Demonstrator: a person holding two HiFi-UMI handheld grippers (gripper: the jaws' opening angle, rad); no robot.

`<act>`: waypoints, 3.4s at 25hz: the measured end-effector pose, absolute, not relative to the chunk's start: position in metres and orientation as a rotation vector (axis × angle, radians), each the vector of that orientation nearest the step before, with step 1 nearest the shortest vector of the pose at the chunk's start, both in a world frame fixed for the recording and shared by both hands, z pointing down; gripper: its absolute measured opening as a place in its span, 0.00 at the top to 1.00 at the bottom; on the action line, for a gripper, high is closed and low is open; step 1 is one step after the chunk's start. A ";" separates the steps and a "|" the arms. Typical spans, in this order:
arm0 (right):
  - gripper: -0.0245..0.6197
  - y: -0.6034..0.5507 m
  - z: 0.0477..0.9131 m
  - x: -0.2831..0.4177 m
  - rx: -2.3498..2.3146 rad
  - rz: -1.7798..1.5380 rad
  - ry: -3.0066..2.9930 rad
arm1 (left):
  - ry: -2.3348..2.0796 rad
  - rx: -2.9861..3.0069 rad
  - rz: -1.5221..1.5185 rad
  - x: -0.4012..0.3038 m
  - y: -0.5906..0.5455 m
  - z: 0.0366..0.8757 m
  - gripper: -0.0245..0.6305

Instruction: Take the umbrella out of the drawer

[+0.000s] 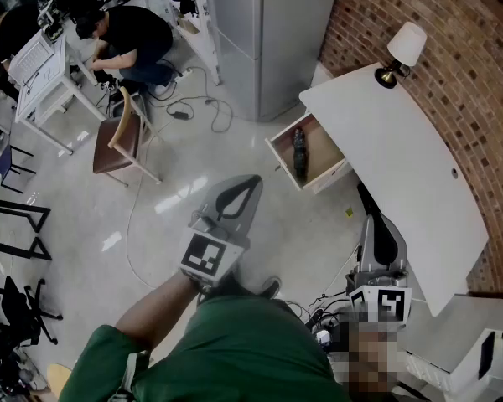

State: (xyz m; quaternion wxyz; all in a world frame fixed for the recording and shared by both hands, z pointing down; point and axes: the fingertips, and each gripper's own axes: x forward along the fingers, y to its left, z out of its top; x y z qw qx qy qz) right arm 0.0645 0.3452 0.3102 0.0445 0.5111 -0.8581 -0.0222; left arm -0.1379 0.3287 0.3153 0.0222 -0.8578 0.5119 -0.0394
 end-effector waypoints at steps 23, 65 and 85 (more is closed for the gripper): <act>0.94 0.290 0.341 0.104 1.524 0.025 -2.670 | 1.697 -2.660 -0.224 -0.118 0.283 0.366 0.93; 0.94 -0.061 0.477 0.166 1.402 0.344 -2.421 | 2.206 -3.236 -0.806 -0.076 -0.108 0.774 0.60; 0.94 -0.087 0.586 0.155 1.408 0.540 -2.081 | 2.409 -3.256 -1.207 -0.056 -0.176 0.997 0.39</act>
